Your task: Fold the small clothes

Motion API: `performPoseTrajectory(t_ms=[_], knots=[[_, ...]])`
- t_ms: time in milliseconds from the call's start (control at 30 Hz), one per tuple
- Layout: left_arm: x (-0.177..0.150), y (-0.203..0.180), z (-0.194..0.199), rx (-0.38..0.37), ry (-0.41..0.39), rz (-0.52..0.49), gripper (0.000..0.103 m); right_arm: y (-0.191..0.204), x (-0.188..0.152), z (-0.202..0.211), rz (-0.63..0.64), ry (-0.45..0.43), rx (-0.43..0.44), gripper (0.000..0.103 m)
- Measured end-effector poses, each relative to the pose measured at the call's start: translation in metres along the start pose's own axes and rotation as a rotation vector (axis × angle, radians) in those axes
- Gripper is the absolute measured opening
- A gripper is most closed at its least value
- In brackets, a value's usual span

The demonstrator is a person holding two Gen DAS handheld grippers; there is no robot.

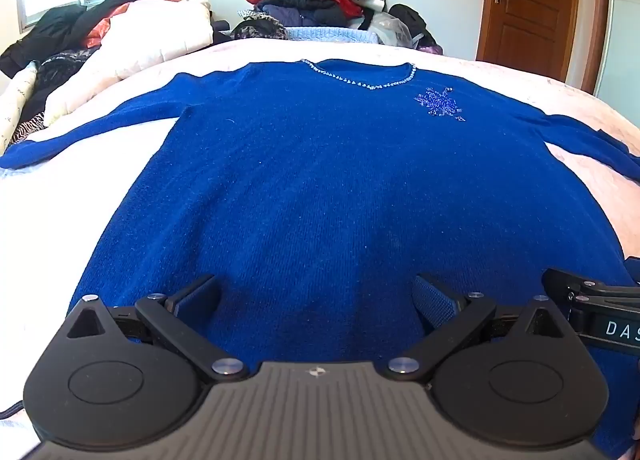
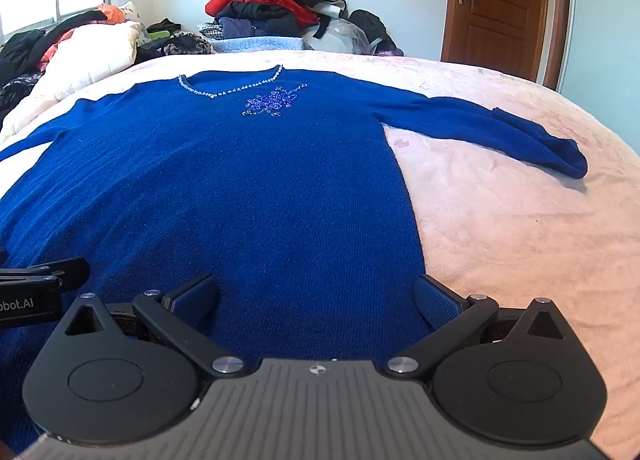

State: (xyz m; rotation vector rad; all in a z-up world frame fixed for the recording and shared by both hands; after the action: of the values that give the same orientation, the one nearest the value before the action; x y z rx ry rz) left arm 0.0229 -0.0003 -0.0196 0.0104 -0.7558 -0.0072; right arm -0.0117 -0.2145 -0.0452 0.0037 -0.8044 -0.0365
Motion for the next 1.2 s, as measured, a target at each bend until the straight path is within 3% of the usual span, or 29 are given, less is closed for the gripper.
performPoseTrajectory(t_ms=[1200], knots=[[0.0010,-0.0039,-0.0015,-0.002,-0.009,0.005,0.103,0.0002,-0.0003,0.0000,0.000,-0.003,0.000,0.103]])
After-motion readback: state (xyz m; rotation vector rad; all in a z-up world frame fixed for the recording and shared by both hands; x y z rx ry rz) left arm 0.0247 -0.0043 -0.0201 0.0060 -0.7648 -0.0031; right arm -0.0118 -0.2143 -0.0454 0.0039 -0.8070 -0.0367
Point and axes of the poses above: each gripper's, at about its wrist camera, not at the fingertips, and z roughly against the way its jaws point, y to its left, x to its top, the point moved 3 cm from there along -z, roughly the way its jaws point, and after that the axes turned 6 degrees about y, right-handed, at the moved point
